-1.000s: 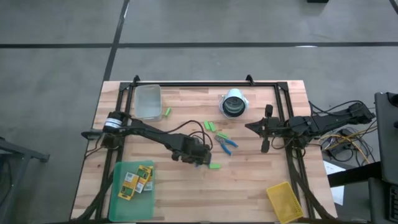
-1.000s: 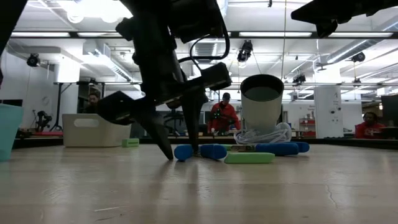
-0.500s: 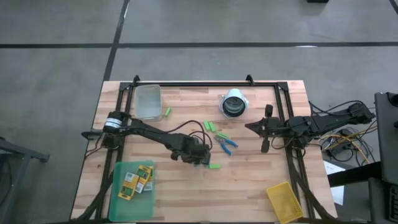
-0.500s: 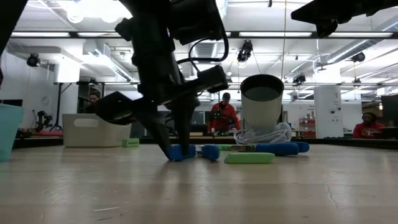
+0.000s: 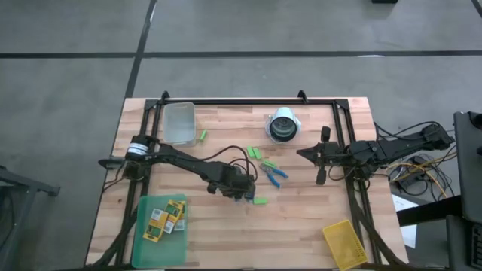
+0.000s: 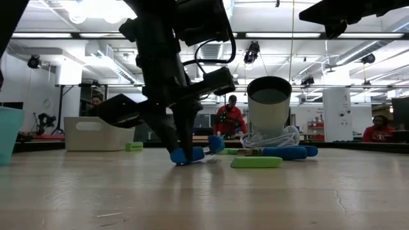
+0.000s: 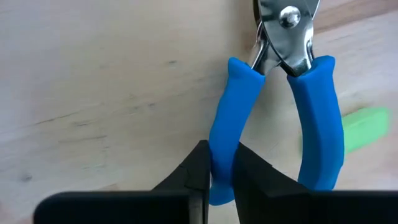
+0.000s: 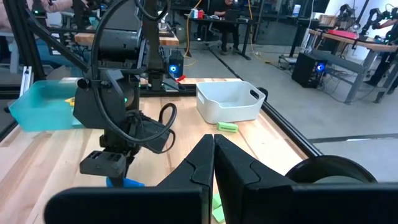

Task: Pick & Place School Supplies
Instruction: Put the blue puncher hole into the gray bin

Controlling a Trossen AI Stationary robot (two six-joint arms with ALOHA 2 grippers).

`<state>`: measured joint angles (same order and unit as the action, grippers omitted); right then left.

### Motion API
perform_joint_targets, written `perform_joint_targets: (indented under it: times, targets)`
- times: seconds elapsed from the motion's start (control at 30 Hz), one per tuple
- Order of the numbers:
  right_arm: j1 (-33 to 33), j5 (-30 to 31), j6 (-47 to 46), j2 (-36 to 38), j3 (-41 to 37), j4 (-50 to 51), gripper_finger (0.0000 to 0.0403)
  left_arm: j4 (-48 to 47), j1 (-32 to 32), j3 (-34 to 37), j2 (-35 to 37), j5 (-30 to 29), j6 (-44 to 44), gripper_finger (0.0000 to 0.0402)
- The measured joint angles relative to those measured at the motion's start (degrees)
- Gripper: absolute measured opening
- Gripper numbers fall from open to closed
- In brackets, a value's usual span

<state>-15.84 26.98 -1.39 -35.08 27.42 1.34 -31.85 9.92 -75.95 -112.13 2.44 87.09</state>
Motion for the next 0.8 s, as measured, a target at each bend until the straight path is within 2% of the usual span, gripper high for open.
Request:
perform_joint_targets:
  times: [0.27,0.43,0.8]
  targets:
    - [0.02,0.0,-0.05,-0.01,0.0,0.09,0.0008,-0.43,-0.35,-0.01,3.38,-1.93,0.11,0.0042]
    - [0.0,0.0,-0.04,-0.01,0.0,0.11,0.0008,-4.65,-1.57,-1.28,6.48,-3.04,0.68,0.0042]
    - [0.0,0.0,0.02,0.05,0.0,0.15,0.0008,-15.51,-4.84,-2.61,17.3,-17.57,5.02,0.0049]
